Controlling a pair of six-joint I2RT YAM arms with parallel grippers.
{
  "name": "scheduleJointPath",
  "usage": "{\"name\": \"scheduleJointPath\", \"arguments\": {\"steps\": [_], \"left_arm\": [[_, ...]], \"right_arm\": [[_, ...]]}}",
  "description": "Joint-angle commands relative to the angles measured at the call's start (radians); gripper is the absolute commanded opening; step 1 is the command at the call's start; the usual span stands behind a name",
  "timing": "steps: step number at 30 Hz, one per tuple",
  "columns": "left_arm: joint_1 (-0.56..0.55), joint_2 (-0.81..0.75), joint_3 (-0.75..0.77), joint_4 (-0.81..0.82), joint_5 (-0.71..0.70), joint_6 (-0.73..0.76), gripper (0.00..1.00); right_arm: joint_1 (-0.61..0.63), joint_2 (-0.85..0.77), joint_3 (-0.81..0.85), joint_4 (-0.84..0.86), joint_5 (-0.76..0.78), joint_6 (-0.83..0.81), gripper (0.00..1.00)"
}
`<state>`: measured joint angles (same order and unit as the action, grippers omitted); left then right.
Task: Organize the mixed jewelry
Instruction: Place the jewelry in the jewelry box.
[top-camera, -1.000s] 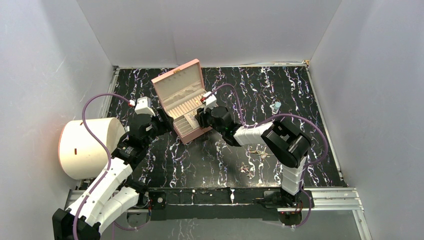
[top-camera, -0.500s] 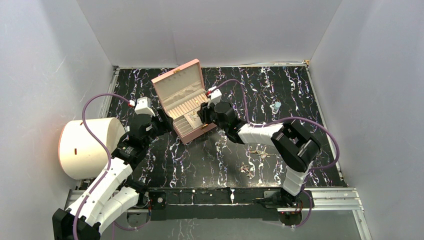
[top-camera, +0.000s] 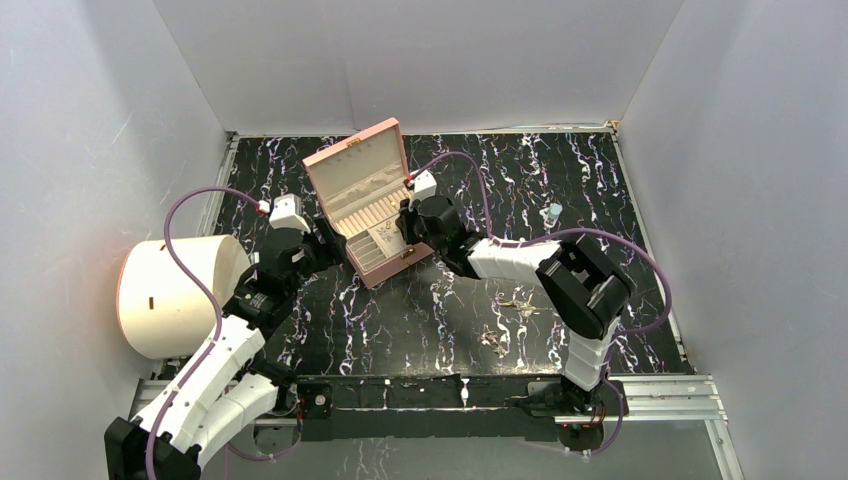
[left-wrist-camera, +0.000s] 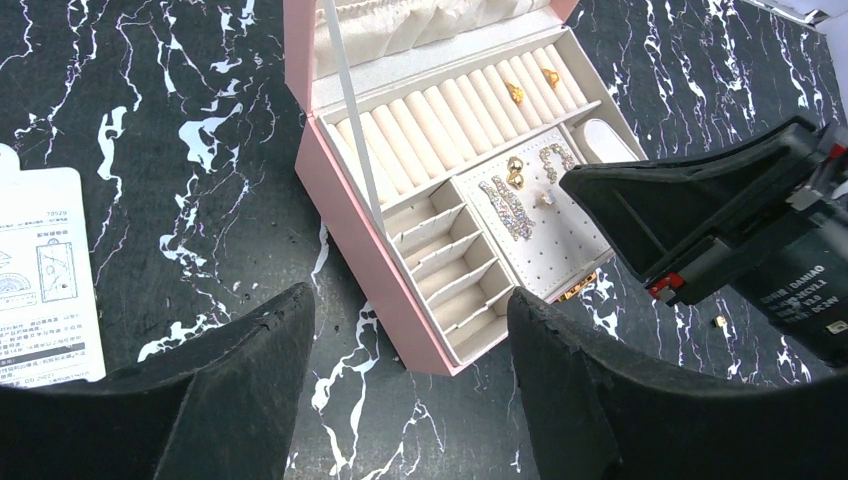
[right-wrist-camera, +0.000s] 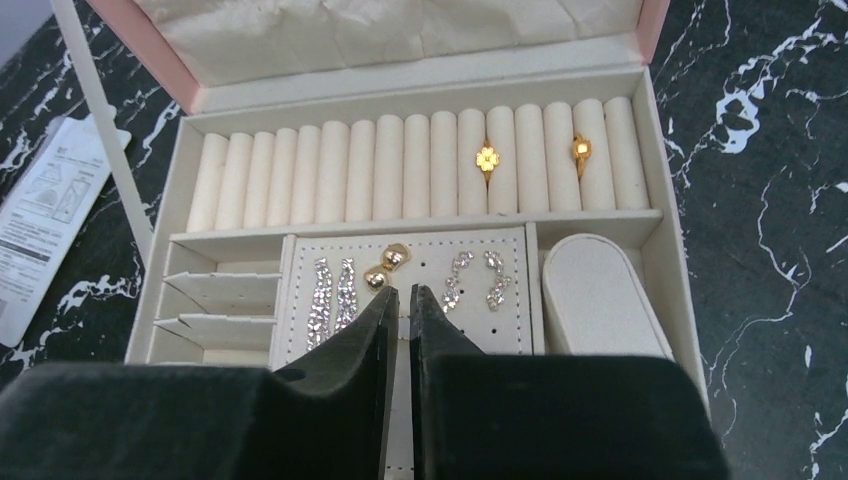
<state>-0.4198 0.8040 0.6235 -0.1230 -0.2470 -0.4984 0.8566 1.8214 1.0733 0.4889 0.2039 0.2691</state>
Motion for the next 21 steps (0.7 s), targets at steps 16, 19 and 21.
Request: {"name": "scheduleJointPath", "arguments": {"steps": [16, 19, 21], "left_arm": [[0.003, -0.017, 0.001, -0.001, -0.020, 0.000, 0.68], [0.003, -0.017, 0.001, -0.001, -0.021, 0.000, 0.68], [0.003, -0.013, 0.001, 0.007, -0.006, 0.001, 0.68]], "right_arm": [[-0.003, 0.040, 0.070, -0.035, -0.006, 0.003, 0.14], [-0.003, 0.027, 0.067, -0.035, 0.027, 0.007, 0.14], [-0.002, 0.002, 0.066, -0.046, 0.068, 0.017, 0.15]]}}
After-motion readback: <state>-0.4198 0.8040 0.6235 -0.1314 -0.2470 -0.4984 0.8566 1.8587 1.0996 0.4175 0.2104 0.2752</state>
